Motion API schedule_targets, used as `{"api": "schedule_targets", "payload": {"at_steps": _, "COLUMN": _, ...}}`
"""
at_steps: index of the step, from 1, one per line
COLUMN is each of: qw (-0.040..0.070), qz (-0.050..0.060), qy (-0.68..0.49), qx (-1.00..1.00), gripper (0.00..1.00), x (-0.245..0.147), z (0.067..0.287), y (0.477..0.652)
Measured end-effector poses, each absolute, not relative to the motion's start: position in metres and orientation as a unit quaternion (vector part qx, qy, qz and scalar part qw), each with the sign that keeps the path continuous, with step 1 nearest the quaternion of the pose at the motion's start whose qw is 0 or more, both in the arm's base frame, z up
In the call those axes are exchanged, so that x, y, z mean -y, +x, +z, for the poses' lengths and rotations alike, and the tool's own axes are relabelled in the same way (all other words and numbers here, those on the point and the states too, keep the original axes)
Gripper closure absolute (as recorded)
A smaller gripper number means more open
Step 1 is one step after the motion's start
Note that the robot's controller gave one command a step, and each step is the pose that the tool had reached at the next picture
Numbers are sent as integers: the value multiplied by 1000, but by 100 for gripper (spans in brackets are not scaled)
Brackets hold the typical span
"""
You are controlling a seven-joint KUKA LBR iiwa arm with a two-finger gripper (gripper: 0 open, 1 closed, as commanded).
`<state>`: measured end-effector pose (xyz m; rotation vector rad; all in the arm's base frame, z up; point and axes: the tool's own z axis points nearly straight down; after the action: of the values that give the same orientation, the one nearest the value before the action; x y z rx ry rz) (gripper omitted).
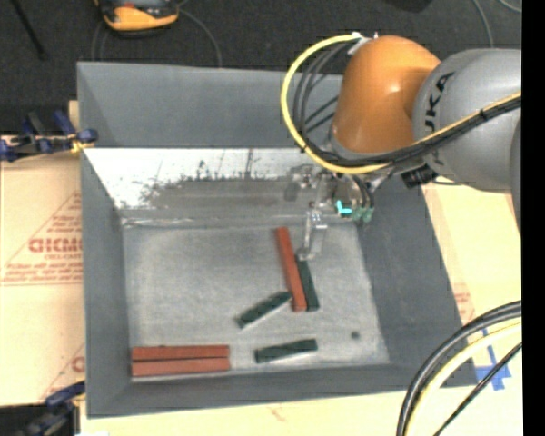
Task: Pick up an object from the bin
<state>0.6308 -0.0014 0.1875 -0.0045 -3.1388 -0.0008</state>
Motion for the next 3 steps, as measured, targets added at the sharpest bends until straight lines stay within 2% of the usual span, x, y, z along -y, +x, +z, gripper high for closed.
{"api": "schedule_targets", "payload": {"at_steps": 1, "qw": -3, "qz": 0, "qy": -1, "qx": 1000, "gripper": 0, "x": 1, "z": 192, "y": 633}}
{"api": "schedule_targets", "payload": {"at_steps": 2, "qw": -3, "qz": 1, "qy": 66, "qx": 998, "gripper": 0, "x": -10, "z": 150, "y": 611}}
{"api": "schedule_targets", "payload": {"at_steps": 3, "qw": -1, "qz": 0, "qy": 189, "qx": 982, "gripper": 0, "x": -31, "z": 123, "y": 576}}
